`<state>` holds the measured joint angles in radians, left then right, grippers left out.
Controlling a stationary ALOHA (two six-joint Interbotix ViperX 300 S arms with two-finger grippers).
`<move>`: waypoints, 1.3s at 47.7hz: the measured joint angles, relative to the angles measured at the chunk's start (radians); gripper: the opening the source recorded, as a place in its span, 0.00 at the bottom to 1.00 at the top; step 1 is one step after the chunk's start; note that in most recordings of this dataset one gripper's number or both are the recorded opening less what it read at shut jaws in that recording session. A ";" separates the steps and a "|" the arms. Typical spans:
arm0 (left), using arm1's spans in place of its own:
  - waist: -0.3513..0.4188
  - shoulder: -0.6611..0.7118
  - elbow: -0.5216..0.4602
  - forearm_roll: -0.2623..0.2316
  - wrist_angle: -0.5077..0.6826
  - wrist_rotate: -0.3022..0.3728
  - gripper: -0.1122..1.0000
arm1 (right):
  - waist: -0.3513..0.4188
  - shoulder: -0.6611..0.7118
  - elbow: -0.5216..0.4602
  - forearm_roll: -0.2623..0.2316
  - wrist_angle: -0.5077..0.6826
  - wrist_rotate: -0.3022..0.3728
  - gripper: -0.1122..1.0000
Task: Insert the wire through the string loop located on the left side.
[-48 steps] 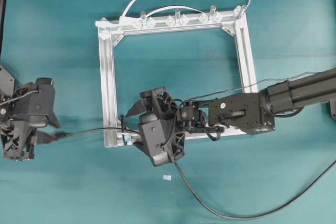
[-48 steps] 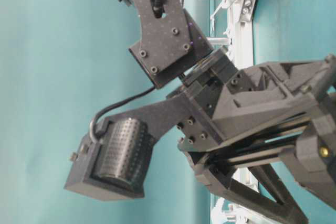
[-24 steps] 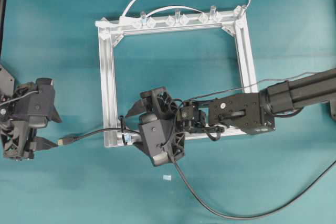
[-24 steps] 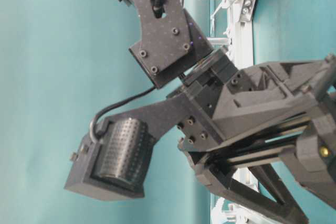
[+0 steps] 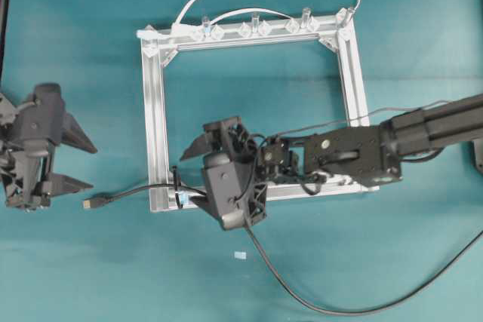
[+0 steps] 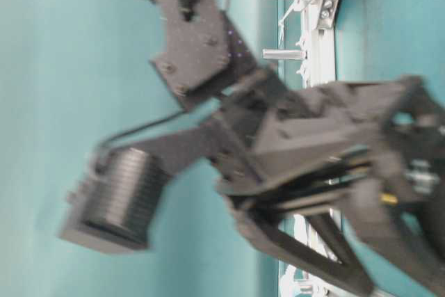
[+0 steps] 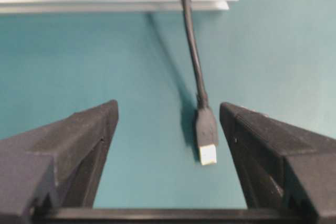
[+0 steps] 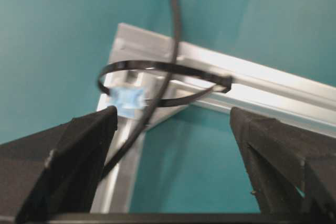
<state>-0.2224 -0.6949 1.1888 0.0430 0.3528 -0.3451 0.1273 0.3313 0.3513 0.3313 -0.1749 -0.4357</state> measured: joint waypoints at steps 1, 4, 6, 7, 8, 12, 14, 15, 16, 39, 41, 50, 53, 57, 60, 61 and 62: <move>0.006 -0.009 0.000 0.000 0.000 0.003 0.81 | -0.003 -0.006 0.003 0.000 0.000 0.000 0.96; 0.015 -0.032 0.000 0.002 0.003 0.015 0.81 | -0.009 -0.023 0.012 0.000 -0.008 0.000 0.96; 0.018 -0.046 0.000 0.002 0.005 0.023 0.81 | -0.014 -0.035 0.020 0.002 -0.015 0.000 0.96; 0.021 -0.054 0.002 0.002 0.005 0.025 0.81 | -0.017 -0.040 0.025 0.000 -0.018 0.000 0.96; 0.025 -0.060 0.003 0.002 0.005 0.026 0.81 | -0.017 -0.044 0.028 0.000 -0.021 0.000 0.96; 0.029 -0.075 0.011 0.002 0.006 0.028 0.81 | -0.025 -0.064 0.038 0.000 -0.034 0.000 0.96; 0.029 -0.083 0.015 0.002 0.006 0.026 0.81 | -0.028 -0.071 0.044 0.000 -0.040 0.000 0.96; 0.031 -0.084 0.017 0.002 0.006 0.026 0.81 | -0.029 -0.075 0.046 0.000 -0.043 0.000 0.96; 0.031 -0.087 0.018 0.002 0.006 0.028 0.81 | -0.031 -0.078 0.049 0.000 -0.048 0.000 0.96; 0.084 -0.190 0.061 0.002 -0.005 0.029 0.81 | -0.051 -0.094 0.061 0.002 -0.129 0.055 0.96; 0.095 -0.207 0.067 0.002 -0.005 0.029 0.81 | -0.052 -0.094 0.061 0.002 -0.130 0.055 0.96; 0.147 -0.293 0.098 0.002 -0.014 0.029 0.81 | -0.064 -0.092 0.067 0.002 -0.150 0.071 0.96; 0.164 -0.314 0.107 0.002 -0.020 0.029 0.81 | -0.071 -0.094 0.077 0.002 -0.175 0.080 0.96; 0.184 -0.341 0.118 0.003 -0.029 0.029 0.81 | -0.083 -0.094 0.101 0.002 -0.225 0.100 0.96; 0.193 -0.357 0.126 0.002 -0.037 0.029 0.81 | -0.092 -0.094 0.114 0.002 -0.261 0.121 0.96; 0.195 -0.360 0.127 0.002 -0.038 0.031 0.81 | -0.097 -0.094 0.118 0.002 -0.268 0.127 0.96; 0.196 -0.365 0.129 0.002 -0.040 0.031 0.81 | -0.100 -0.094 0.121 0.002 -0.276 0.133 0.96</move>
<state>-0.0261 -1.0600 1.3177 0.0445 0.3129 -0.3145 0.0276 0.2378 0.4725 0.3329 -0.4510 -0.3022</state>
